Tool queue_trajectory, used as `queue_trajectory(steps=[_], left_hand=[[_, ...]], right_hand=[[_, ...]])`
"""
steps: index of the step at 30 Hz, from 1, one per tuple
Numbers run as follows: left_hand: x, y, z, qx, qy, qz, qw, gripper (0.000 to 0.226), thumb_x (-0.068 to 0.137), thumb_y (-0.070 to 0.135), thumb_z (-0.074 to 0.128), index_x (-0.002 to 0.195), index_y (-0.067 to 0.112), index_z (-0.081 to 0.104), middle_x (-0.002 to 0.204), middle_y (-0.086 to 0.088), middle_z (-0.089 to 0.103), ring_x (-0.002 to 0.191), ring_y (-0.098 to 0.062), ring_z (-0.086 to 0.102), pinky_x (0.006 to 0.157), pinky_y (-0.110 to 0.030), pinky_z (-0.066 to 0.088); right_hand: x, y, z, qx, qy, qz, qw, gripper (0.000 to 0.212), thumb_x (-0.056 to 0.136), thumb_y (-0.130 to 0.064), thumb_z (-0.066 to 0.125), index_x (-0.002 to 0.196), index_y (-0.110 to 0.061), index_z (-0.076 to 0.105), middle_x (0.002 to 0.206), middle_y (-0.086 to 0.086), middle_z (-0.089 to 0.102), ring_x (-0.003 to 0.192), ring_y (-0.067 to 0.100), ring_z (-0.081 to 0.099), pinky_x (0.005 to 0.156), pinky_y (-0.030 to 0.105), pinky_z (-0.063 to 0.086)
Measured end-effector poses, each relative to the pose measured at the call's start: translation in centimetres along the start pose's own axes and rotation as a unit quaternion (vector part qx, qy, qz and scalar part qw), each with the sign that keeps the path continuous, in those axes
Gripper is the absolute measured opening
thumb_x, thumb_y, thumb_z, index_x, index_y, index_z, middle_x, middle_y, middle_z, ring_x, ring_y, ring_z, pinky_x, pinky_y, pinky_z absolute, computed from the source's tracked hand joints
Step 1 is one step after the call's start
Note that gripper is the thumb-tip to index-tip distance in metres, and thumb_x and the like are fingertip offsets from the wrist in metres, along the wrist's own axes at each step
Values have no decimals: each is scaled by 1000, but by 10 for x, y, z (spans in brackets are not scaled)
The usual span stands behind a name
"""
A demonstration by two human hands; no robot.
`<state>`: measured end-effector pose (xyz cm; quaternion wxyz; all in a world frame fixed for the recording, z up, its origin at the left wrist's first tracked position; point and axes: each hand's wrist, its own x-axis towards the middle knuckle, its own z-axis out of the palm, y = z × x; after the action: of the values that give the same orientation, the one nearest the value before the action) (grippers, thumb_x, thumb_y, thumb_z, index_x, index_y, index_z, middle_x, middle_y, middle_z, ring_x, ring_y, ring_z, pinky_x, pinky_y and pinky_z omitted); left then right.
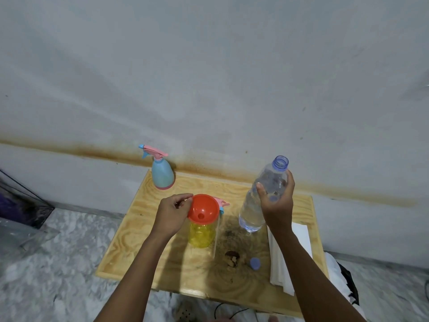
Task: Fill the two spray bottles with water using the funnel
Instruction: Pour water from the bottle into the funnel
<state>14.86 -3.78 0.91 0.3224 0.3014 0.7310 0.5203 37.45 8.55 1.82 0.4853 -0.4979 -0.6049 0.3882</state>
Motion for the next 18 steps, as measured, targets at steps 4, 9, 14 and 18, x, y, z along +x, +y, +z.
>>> queue_trajectory(steps=[4,9,14,18], left_hand=[[1,-1,1,-13,-4,-1,1000,15,93,12,66,97,22,76,95,-15,73,81,-14,62,82,-37,56],[1,-4,-1,-18,-12,2,1000,16,93,14,66,95,27,75,96,-17,73,82,-16,63,86,-45,58],[1,-6,-3,-17,-23,4,1000,15,93,14,66,100,22,76,77,-2,67,77,-15,61,86,-48,58],[1,-5,-4,-15,-31,6,999,15,93,16,66,99,25,76,83,-9,70,78,-15,62,85,-49,58]], right_hand=[[-2,1,1,-21,10,4,1000,85,81,-30,79,149,-26,28,145,0,47,133,12,46,103,31,46],[-33,-3,12,-173,185,-112,961,72,77,-29,82,132,-3,43,126,18,50,117,30,48,93,39,49],[-69,-16,34,-152,-12,-59,987,26,90,-39,64,109,-24,57,96,-5,58,82,10,57,73,34,51],[-63,-20,55,-105,-211,131,963,25,89,-50,61,107,-33,60,92,-8,67,81,11,65,77,37,57]])
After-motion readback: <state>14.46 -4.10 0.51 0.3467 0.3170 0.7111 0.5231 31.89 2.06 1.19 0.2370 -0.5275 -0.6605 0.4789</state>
